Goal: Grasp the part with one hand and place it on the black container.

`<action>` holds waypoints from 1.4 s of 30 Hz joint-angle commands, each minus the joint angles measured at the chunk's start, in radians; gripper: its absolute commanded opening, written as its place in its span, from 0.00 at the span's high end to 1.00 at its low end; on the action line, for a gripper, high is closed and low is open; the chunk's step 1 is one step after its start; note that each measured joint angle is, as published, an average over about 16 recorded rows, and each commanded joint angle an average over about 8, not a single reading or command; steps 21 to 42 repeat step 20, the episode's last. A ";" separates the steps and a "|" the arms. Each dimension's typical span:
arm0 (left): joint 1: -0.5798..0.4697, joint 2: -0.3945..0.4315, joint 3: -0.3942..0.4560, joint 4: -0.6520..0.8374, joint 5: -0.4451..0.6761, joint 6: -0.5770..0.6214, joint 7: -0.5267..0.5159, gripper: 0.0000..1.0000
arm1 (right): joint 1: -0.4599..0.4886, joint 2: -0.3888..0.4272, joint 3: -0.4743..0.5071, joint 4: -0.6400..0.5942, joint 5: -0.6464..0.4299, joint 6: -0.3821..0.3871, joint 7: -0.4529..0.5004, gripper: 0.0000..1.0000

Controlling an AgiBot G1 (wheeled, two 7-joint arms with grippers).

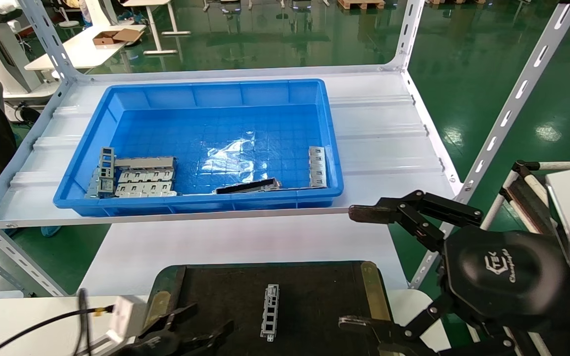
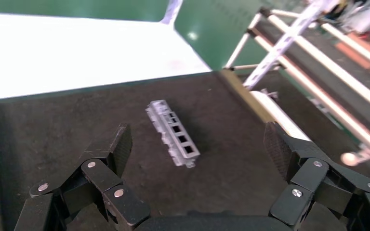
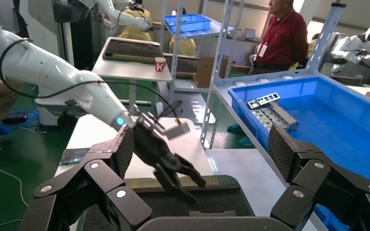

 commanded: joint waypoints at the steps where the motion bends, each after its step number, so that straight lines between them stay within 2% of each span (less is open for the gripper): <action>1: 0.038 -0.019 -0.065 0.003 -0.047 0.075 0.066 0.00 | 0.000 0.000 0.000 0.000 0.000 0.000 0.000 0.00; 7: 0.099 -0.082 -0.142 0.010 -0.109 0.201 0.146 0.00 | 0.000 0.000 0.000 0.000 0.000 0.000 0.000 0.00; 15: 0.120 -0.169 -0.190 0.015 -0.143 0.296 0.173 0.00 | 0.000 0.000 0.000 0.000 0.000 0.000 0.000 0.00; 20: 0.119 -0.190 -0.200 0.019 -0.148 0.309 0.174 0.00 | 0.000 0.000 0.000 0.000 0.000 0.000 0.000 0.00; 42: 0.119 -0.190 -0.200 0.019 -0.148 0.309 0.174 0.00 | 0.000 0.000 0.000 0.000 0.000 0.000 0.000 0.00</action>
